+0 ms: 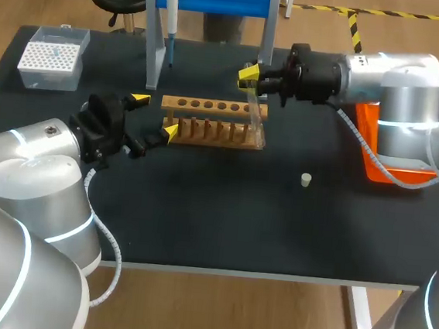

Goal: Invert the test tube, pick up the pipette, mount the tip to pipette, aspirate from beaker and dispense into the tube, eject the tip, return the pipette, and cap with the stopper.

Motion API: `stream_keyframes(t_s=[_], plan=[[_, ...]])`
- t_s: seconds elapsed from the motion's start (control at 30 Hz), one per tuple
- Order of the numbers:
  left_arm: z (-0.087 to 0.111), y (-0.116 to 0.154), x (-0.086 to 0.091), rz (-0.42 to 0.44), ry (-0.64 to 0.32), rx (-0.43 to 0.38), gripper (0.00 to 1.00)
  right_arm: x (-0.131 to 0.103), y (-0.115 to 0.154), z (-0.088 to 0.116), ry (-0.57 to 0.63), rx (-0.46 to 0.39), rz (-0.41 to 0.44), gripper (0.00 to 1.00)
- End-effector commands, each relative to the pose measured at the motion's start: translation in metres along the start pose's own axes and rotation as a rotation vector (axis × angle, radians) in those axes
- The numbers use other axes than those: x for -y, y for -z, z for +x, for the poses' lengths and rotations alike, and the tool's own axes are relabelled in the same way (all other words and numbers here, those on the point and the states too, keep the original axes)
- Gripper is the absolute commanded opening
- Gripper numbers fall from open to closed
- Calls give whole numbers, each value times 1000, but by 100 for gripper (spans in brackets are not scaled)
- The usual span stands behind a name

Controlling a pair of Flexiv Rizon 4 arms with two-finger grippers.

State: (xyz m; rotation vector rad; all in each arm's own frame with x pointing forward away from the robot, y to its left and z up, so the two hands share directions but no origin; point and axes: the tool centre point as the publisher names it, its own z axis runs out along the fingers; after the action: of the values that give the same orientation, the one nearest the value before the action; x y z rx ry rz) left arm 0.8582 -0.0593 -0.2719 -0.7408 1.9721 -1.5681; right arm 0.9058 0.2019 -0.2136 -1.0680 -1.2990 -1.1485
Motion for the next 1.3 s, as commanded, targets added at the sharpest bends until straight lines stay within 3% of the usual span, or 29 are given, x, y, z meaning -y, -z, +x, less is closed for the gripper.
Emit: stream_keyframes(t_s=[0.03, 0.47, 1.3], plan=[[1, 0, -1, 6, 0, 3, 100, 0, 1, -1, -6, 3, 5, 0], [1, 0, -1, 6, 0, 3, 100, 3, 0, -3, -68, 3, 14, 0], [1, 0, -1, 6, 0, 3, 100, -2, 3, -3, -64, 21, -81, 0]])
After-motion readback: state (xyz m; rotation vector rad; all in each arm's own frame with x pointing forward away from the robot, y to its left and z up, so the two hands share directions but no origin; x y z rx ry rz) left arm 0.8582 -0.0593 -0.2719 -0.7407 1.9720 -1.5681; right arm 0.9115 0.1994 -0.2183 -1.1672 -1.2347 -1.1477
